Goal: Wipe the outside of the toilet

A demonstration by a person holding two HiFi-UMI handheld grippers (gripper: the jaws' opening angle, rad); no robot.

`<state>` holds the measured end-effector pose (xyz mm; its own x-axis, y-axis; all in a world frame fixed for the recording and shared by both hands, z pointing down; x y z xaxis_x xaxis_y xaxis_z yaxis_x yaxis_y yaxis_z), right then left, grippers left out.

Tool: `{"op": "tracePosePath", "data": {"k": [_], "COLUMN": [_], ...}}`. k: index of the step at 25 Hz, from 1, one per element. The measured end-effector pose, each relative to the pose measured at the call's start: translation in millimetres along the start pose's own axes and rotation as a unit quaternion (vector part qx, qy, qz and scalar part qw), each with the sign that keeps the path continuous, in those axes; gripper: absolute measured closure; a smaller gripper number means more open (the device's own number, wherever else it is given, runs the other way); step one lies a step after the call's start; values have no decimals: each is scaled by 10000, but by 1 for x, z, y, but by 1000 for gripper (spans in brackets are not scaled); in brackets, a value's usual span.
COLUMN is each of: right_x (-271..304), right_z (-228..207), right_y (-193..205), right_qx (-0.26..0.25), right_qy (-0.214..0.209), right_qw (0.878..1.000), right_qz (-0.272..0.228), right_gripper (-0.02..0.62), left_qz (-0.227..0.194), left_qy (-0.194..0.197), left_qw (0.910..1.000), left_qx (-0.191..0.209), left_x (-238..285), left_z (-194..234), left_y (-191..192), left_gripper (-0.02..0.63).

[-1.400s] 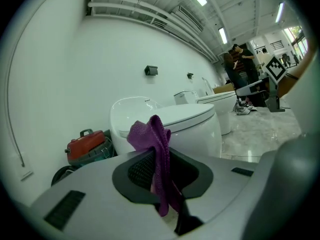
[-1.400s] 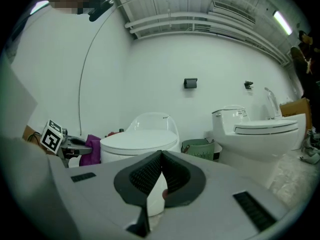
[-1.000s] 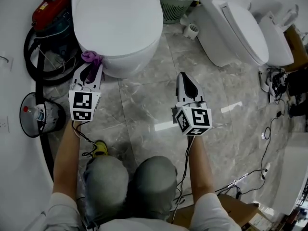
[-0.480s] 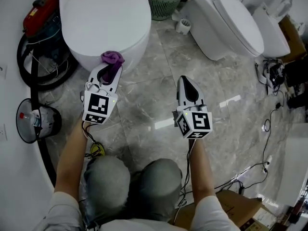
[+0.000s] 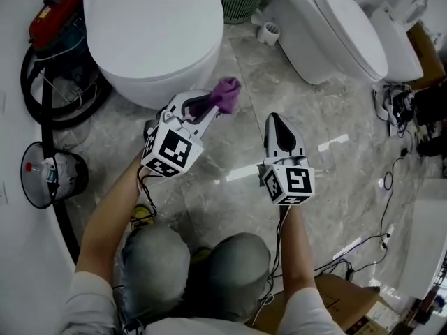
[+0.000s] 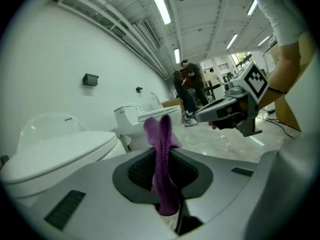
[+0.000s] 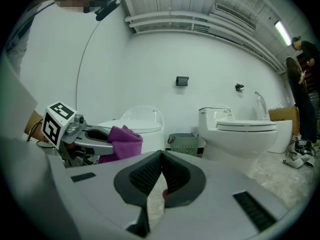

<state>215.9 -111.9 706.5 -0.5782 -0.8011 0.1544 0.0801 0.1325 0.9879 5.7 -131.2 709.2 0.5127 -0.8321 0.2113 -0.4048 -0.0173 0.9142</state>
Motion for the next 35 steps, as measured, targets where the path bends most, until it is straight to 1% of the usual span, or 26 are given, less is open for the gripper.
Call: {"op": "tracePosePath", "data": {"k": [2, 4, 5, 7, 9, 10, 12, 14, 16, 18, 19, 20, 21, 22, 24, 25, 26, 28, 30, 32, 35], "right_x": [7, 14, 18, 26, 34, 38, 45, 50, 52, 51, 51, 50, 48, 47, 43, 41, 39, 34, 31, 28, 24], "right_z": [4, 9, 11, 16, 21, 24, 27, 27, 27, 27, 26, 25, 23, 21, 18, 17, 15, 13, 12, 13, 16], "right_y": [2, 4, 5, 6, 7, 8, 9, 10, 11, 10, 10, 10, 11, 12, 15, 16, 17, 18, 19, 21, 22], "right_qx": [-37, -74, -92, -119, -138, -146, -154, -151, -128, -118, -124, -129, -132, -134, -128, -116, -103, -82, -40, 10, 25], "right_qy": [-82, -173, -213, -293, -374, -409, -451, -438, -406, -387, -377, -363, -345, -323, -267, -236, -211, -186, -179, -175, -186], "right_qw": [10000, 9998, 9997, 9995, 9992, 9990, 9988, 9989, 9991, 9992, 9992, 9993, 9993, 9994, 9996, 9996, 9997, 9998, 9998, 9998, 9998], "right_qz": [0, -25, -41, -72, -82, -79, -80, -81, -73, -54, -42, -29, -12, 6, 28, 29, 27, 23, 12, 1, -12], "right_gripper": [588, 588, 588, 588, 588, 588, 588, 588, 588, 588, 588, 588, 588, 588, 588, 588, 588, 588, 588, 588, 588], "left_qz": [75, 219, 294, 450, 644, 757, 1003, 1180, 1282, 1407, 1464, 1488, 1473, 1432, 1356, 1326, 1292, 1185, 1042, 955, 867], "left_qy": [86, -54, -192, -586, -1068, -1316, -1822, -2328, -2856, -3367, -3548, -3631, -3606, -3494, -3201, -3095, -3033, -2960, -2802, -2639, -2473], "left_qw": [9999, 9996, 9992, 9973, 9920, 9880, 9769, 9618, 9411, 9166, 9072, 9028, 9039, 9091, 9221, 9270, 9296, 9310, 9358, 9422, 9484], "left_qx": [99, 194, 172, 24, -186, -286, -485, -822, -1282, -1632, -1724, -1761, -1767, -1760, -1698, -1654, -1648, -1777, -1870, -1829, -1783], "left_x": [-18, -44, -58, -88, -118, -132, -154, -169, -179, -183, -180, -175, -166, -155, -133, -125, -119, -114, -113, -109, -102], "left_z": [1, 13, 23, 45, 70, 83, 107, 128, 146, 158, 161, 162, 159, 154, 142, 135, 128, 115, 104, 93, 78], "left_y": [12, 29, 39, 58, 77, 86, 103, 119, 137, 155, 162, 165, 167, 166, 160, 156, 152, 146, 140, 133, 123], "left_gripper": [529, 529, 529, 529, 529, 529, 529, 529, 529, 529, 529, 529, 529, 529, 531, 531, 531, 531, 531, 531, 531]}}
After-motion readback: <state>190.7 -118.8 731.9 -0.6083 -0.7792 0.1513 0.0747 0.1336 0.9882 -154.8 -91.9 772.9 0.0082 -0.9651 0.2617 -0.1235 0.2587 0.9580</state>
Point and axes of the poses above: the fingertips, and each gripper's own axes: x forward along the fingers, z to its left, y out of its underside, the point moved 8 cm from there along -x, backward along the fingers, and after that the axes turned 8 degrees about -y, right-handed, at the moved point
